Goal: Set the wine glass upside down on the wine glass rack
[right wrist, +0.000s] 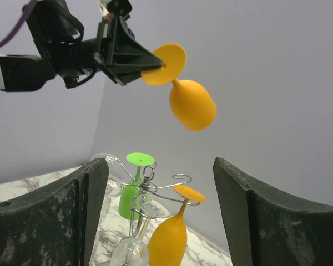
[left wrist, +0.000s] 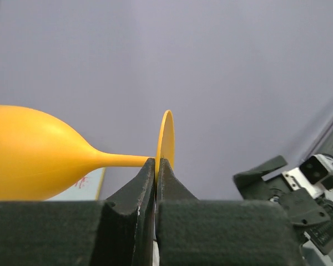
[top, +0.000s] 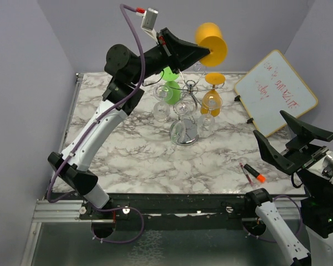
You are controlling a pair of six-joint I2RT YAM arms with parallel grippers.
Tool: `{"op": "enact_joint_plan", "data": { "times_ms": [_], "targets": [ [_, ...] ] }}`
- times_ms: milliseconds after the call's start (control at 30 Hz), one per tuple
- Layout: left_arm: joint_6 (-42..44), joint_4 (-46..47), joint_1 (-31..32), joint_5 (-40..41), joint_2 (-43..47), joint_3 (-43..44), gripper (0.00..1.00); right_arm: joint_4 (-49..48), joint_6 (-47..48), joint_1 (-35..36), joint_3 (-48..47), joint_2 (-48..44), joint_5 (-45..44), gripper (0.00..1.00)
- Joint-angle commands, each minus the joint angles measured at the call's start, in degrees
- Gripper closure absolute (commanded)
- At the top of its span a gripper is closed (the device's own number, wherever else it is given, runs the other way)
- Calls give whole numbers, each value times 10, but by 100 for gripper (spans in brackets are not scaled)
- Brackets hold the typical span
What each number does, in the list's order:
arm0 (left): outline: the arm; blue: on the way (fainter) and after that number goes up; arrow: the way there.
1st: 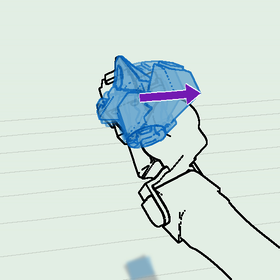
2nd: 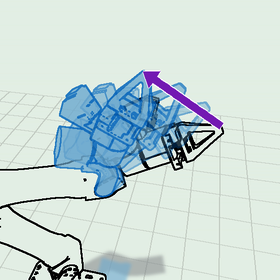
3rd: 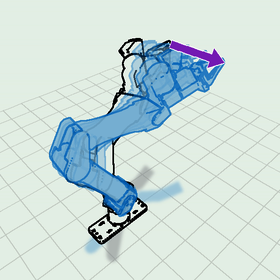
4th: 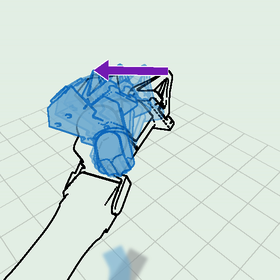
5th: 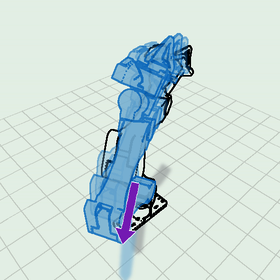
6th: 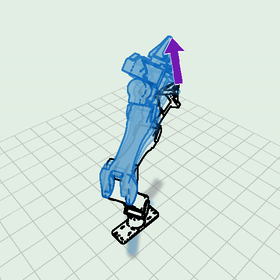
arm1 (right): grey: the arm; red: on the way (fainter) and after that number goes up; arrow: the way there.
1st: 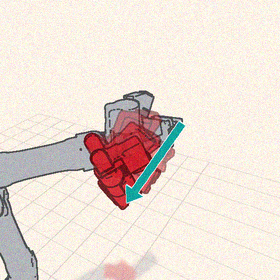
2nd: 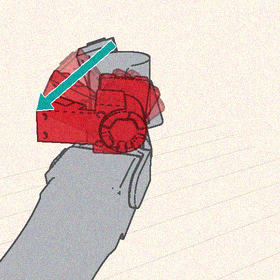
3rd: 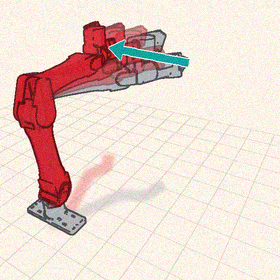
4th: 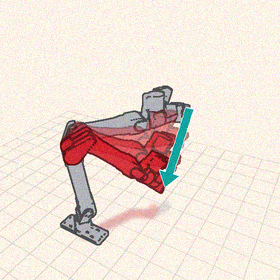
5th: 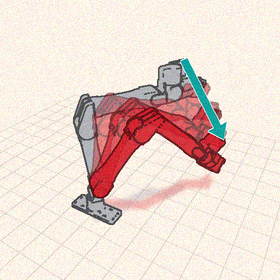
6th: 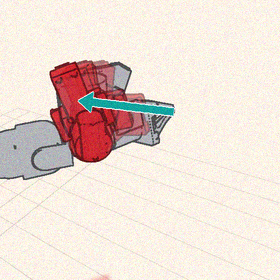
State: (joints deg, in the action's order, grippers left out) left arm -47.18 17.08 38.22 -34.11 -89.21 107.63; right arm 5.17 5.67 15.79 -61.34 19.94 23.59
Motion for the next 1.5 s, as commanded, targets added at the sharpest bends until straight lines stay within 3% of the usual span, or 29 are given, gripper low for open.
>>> {"op": "enact_joint_plan", "data": {
  "times_ms": [0, 533, 900, 1200, 1467],
  "targets": [
    [-17, 7, -39, -42, -40, 38, 100, -4, -23, 1, 2, -7, -23, 19],
    [34, 18, -91, -50, -91, 79, 100, 3, -53, 0, 6, -17, -16, 19],
    [-98, 18, -142, -60, -204, 143, 100, 6, -93, 1, 15, -14, -19, 19],
    [-194, 8, -159, -17, -253, 138, 100, 5, -103, 1, 19, -17, -11, 19],
    [-222, -71, -158, 43, -238, 97, 100, 7, -105, 0, 17, -24, -13, 19]
  ]
}}
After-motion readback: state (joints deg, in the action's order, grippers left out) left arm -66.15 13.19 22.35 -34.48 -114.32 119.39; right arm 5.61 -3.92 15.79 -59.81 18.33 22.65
